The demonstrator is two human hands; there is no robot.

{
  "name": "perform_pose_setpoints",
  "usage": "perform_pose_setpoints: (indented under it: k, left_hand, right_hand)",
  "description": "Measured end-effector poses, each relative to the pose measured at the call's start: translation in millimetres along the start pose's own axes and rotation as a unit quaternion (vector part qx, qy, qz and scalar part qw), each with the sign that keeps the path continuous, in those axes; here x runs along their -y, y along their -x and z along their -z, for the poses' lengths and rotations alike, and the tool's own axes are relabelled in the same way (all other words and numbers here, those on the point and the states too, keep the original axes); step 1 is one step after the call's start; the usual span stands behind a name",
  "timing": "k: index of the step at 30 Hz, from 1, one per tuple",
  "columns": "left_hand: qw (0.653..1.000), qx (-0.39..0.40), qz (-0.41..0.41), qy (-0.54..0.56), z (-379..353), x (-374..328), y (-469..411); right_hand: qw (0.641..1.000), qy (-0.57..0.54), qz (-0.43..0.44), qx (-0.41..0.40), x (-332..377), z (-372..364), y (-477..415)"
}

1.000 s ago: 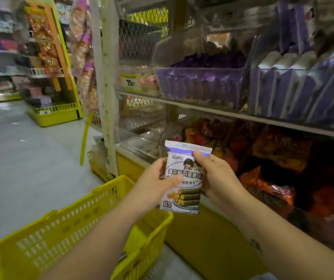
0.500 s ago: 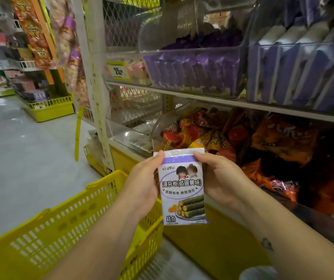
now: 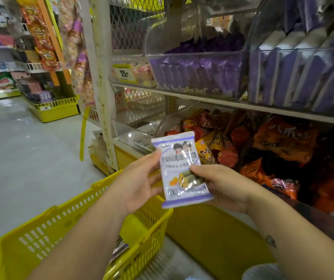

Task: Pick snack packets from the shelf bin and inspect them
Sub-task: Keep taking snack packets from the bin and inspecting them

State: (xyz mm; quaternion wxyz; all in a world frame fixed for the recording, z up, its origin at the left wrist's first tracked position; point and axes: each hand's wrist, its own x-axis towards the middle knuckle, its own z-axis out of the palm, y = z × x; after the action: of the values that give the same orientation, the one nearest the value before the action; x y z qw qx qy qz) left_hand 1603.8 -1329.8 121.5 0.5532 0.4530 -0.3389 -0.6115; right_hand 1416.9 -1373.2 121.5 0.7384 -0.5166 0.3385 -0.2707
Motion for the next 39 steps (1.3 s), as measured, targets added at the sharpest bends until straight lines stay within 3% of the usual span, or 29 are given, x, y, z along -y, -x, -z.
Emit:
perform_pose_setpoints:
  k: [3,11,13,16,17,19,24,28,33,36,39]
  left_hand:
    - [0.994,0.042,0.017,-0.100,-0.3,3.1,6.0]
    - [0.999,0.011,0.034,0.008,-2.7,1.6,7.2]
    - [1.000,-0.019,0.010,-0.007,-5.0,4.3,6.5]
    - [0.966,-0.091,-0.120,-0.209,-5.8,10.0,2.7]
    - [0.960,-0.068,-0.144,-0.230,-7.4,11.7,2.9]
    - [0.977,0.010,-0.129,-0.169,-11.6,14.8,5.6]
    - [0.990,0.101,-0.097,0.006,-11.9,12.1,8.7]
    - [0.986,0.136,-0.087,0.035,-3.2,8.0,8.0]
    - [0.978,0.200,-0.043,-0.036,3.0,9.4,7.7]
    - [0.977,0.132,-0.113,-0.125,0.1,14.4,4.9]
    - [0.940,0.008,-0.226,-0.257,-9.4,21.4,4.5]
  right_hand:
    - [0.999,-0.031,0.007,-0.042,2.9,1.1,-0.8]
    - [0.988,-0.149,0.028,0.000,8.8,-0.2,3.6]
    - [0.991,-0.124,0.050,0.007,8.5,-3.2,4.8]
    - [0.990,0.029,0.137,-0.030,2.0,-12.0,4.5]
    - [0.980,0.090,0.171,-0.047,-0.6,-15.8,4.0]
    - [0.964,0.157,0.211,-0.043,-4.6,-23.7,3.9]
    - [0.959,0.167,0.227,-0.037,-6.5,-28.7,1.3]
    - [0.957,0.084,0.251,-0.117,0.3,-17.9,-2.3]
    - [0.967,0.001,0.231,-0.105,6.9,-5.7,0.9]
    - [0.958,-0.004,0.260,-0.118,6.3,-2.7,1.7]
    - [0.945,0.032,0.281,-0.168,2.9,-2.5,-1.0]
